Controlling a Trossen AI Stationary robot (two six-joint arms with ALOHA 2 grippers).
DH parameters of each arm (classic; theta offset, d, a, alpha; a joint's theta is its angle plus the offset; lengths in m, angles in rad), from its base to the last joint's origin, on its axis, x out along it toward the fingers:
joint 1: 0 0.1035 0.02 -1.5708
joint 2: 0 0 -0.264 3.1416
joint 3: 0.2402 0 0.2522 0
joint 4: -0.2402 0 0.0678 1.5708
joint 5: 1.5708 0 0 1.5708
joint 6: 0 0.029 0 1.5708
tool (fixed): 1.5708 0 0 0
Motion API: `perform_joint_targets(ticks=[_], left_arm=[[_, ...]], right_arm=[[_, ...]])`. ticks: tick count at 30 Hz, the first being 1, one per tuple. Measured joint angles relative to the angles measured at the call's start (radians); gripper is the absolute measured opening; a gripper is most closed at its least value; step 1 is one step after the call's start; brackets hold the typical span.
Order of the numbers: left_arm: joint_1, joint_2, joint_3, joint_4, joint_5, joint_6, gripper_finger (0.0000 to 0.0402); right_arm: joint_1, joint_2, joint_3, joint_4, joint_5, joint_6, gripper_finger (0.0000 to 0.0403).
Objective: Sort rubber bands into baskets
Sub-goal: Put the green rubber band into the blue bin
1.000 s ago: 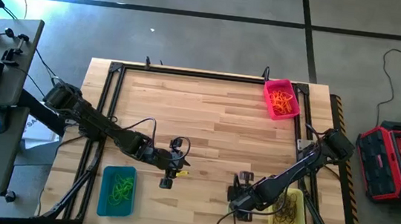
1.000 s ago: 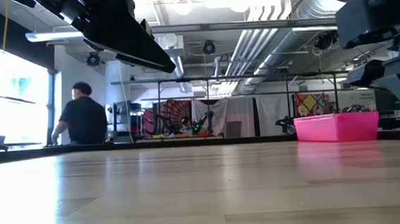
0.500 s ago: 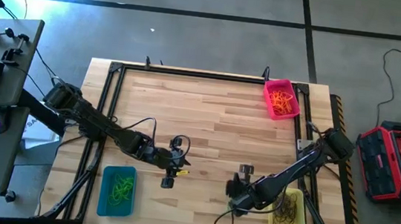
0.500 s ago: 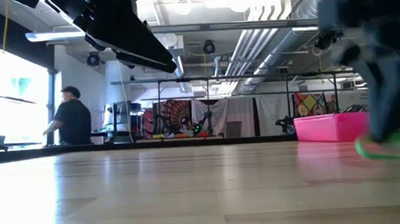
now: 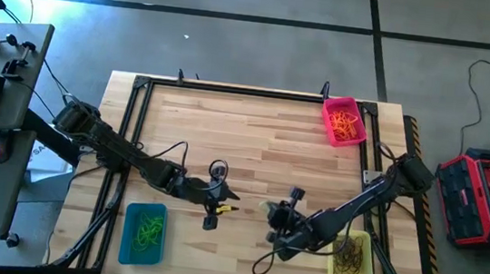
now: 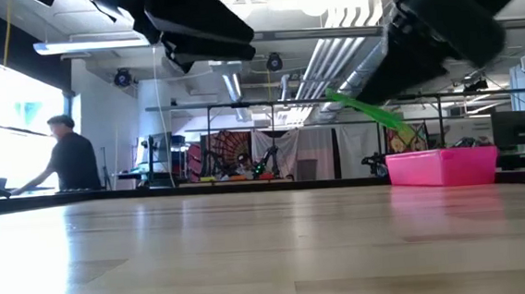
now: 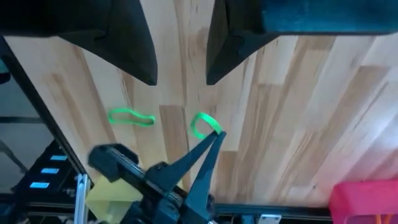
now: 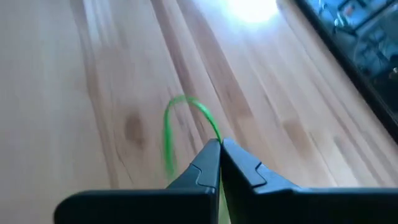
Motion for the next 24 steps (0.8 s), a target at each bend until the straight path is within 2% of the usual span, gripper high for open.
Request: perform_joint_targets(ticks=[5, 11, 16, 24], left_arm=[[0.009, 0.027, 0.000, 0.005, 0.020, -0.058, 0.0162], [0.026, 0.091, 0.000, 0.108, 0.075, -0.111, 0.0200], [0.025, 0.104, 0.000, 0.164, 0.079, -0.112, 0.0216], [0.053, 0.104, 0.000, 0.168, 0.090, -0.163, 0.0215]], right_arm=[[-0.021, 0.000, 0.000, 0.187, 0.026, -0.159, 0.0000], [-0.043, 0.000, 0.000, 0.353, 0.035, -0.296, 0.0000], [-0.051, 0.000, 0.000, 0.367, 0.035, -0.327, 0.0000], [-0.052, 0.000, 0.000, 0.383, 0.036, -0.330, 0.0000]])
